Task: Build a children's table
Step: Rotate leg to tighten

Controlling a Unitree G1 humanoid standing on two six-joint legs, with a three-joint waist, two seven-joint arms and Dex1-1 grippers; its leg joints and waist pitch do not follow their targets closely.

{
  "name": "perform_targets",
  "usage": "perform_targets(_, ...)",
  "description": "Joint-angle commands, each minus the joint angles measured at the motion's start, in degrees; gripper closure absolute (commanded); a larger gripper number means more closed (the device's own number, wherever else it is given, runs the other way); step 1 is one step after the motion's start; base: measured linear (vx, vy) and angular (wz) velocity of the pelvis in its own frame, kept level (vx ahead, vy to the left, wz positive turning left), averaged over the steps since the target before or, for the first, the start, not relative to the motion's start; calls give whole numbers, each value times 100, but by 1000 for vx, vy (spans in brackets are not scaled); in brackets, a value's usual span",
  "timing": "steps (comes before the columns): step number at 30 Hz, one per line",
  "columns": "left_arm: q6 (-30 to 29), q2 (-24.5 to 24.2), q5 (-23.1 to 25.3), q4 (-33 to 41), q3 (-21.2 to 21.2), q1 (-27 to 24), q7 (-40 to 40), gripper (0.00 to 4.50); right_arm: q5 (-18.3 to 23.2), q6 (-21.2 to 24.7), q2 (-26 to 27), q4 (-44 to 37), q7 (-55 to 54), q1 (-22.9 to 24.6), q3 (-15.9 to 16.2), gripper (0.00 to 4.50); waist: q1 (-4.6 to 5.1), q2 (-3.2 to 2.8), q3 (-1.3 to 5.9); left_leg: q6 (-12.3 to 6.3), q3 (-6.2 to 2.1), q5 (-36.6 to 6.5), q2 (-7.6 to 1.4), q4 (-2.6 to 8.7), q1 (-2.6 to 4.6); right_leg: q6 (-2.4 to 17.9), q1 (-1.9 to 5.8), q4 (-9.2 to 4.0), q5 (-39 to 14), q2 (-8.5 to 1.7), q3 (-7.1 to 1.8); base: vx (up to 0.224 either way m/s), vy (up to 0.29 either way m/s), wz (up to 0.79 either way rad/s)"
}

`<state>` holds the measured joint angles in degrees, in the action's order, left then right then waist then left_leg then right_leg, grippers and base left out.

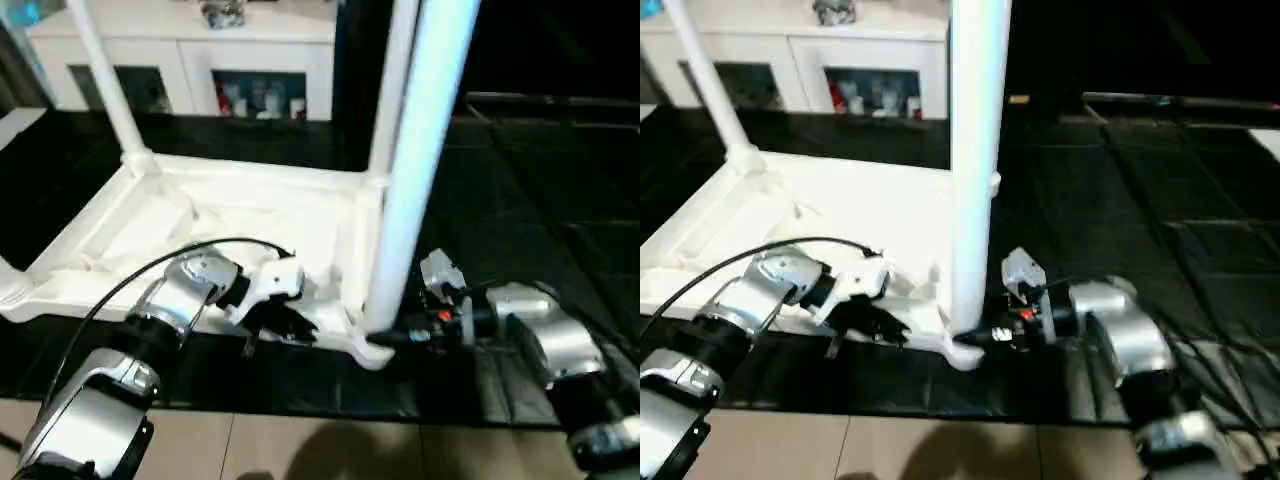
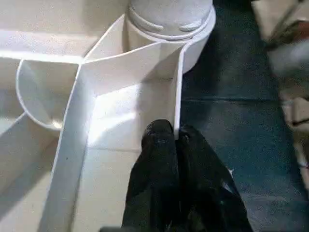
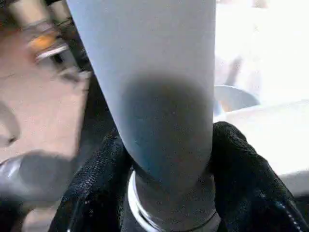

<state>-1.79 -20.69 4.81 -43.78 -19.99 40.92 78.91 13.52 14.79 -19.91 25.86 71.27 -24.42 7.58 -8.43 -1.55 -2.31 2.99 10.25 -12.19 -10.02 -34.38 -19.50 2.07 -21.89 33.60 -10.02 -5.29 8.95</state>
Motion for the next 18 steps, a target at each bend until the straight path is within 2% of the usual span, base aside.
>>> perform_targets(1, -315, 542, -124, -29, 101, 221, -687, 450, 27, 462, 602, 265, -955, -72, 56, 242, 63, 55, 269, -44, -175, -1314, -394, 458, 45, 412, 233, -604, -2971, -581, -410, 0, 0, 0)
perform_targets(3, -626, 841, -203, -132, 281, 358, -1182, 450, 51, 690, 1059, 555, -1861, -251, -224, 242, 189, 46, 246, 40, -214, -1551, -352, 454, 50, 193, 250, -689, -3407, -576, -322, 0, 0, 0)
perform_targets(4, -654, 868, -211, -140, 299, 370, -1227, 450, 55, 710, 1099, 577, -1938, -266, -251, 242, 228, 39, 247, 59, -224, -1621, -358, 460, 51, 157, 253, -705, -3436, -572, -305, 0, 0, 0)
perform_targets(5, -903, 1121, -298, -194, 462, 488, -1622, 450, 137, 816, 1439, 792, -2509, -452, -468, 242, 349, 37, 253, 55, -259, -1757, -361, 471, 14, 72, 303, -725, -3373, -568, -266, 0, 0, 0)
perform_targets(6, -955, 1179, -315, -208, 501, 516, -1717, 450, 154, 831, 1513, 837, -2632, -492, -516, 242, 349, 37, 253, 55, -259, -1757, -361, 471, 14, 72, 303, -725, -3373, -568, -266, 0, 0, 0)
perform_targets(7, -1100, 1324, -363, -241, 602, 586, -1960, 450, 202, 868, 1697, 957, -2925, -602, -633, 242, 431, 25, 252, 92, -283, -1864, -365, 465, 18, 89, 289, -733, -3377, -584, -232, 0, 0, 0)
perform_targets(8, -1268, 1446, -424, -254, 699, 647, -2154, 450, 251, 914, 1857, 1060, -3166, -711, -735, 242, 528, -12, 279, 97, -323, -1947, -370, 470, 7, 129, 326, -741, -3198, -603, -213, 0, 0, 0)
perform_targets(10, -1404, 1559, -470, -272, 809, 713, -2370, 450, 284, 976, 2026, 1162, -3470, -841, -869, 242, 582, -7, 294, 33, -335, -1830, -386, 491, -40, 237, 357, -698, -2803, -593, -239, 0, 0, 0)
perform_targets(11, -1523, 1683, -511, -294, 941, 798, -2612, 450, 331, 1073, 2205, 1367, -3883, -1067, -1080, 242, 613, 29, 319, -41, -312, -1541, -381, 484, -85, 441, 357, -649, -2345, -607, -285, 0, 0, 0)
perform_targets(12, -1552, 1711, -515, -292, 966, 817, -2655, 450, 293, 1052, 2240, 1430, -3952, -1135, -1088, 242, 613, 29, 319, -41, -312, -1541, -381, 484, -85, 441, 357, -649, -2345, -607, -285, 0, 0, 0)
perform_targets(13, -1570, 1724, -517, -288, 976, 826, -2671, 450, 260, 1030, 2255, 1466, -3979, -1173, -1082, 242, 620, 50, 349, -117, -285, -1228, -351, 457, -93, 625, 364, -590, -2035, -608, -315, 0, 0, 0)
perform_targets(14, -1565, 1725, -493, -259, 966, 818, -2642, 450, 182, 982, 2258, 1480, -3936, -1198, -1028, 242, 583, 60, 387, -323, -234, -708, -338, 411, -122, 828, 350, -514, -1507, -584, -346, 0, 0, 0)
perform_targets(15, -1561, 1712, -474, -247, 960, 804, -2626, 450, 134, 964, 2244, 1464, -3888, -1184, -985, 242, 568, 59, 383, -391, -213, -618, -334, 400, -118, 876, 336, -508, -1402, -579, -353, 0, 0, 0)
perform_targets(16, -1556, 1700, -448, -240, 956, 792, -2620, 450, 101, 954, 2238, 1456, -3867, -1175, -967, 207, 551, 60, 377, -443, -196, -548, -327, 391, -109, 918, 322, -504, -1324, -575, -355, 0, 0, 0)
perform_targets(17, -1500, 1639, -329, -231, 924, 746, -2604, 450, 30, 936, 2226, 1438, -3827, -1137, -958, 186, 499, 66, 401, -560, -183, -265, -325, 376, -129, 1003, 352, -438, -955, -568, -362, 52, -43, 2)
perform_targets(18, -1487, 1601, -284, -227, 908, 724, -2601, 450, -17, 902, 2195, 1436, -3800, -1113, -937, 172, 499, 66, 401, -560, -183, -265, -325, 376, -129, 1003, 352, -438, -955, -568, -362, 52, -43, 2)
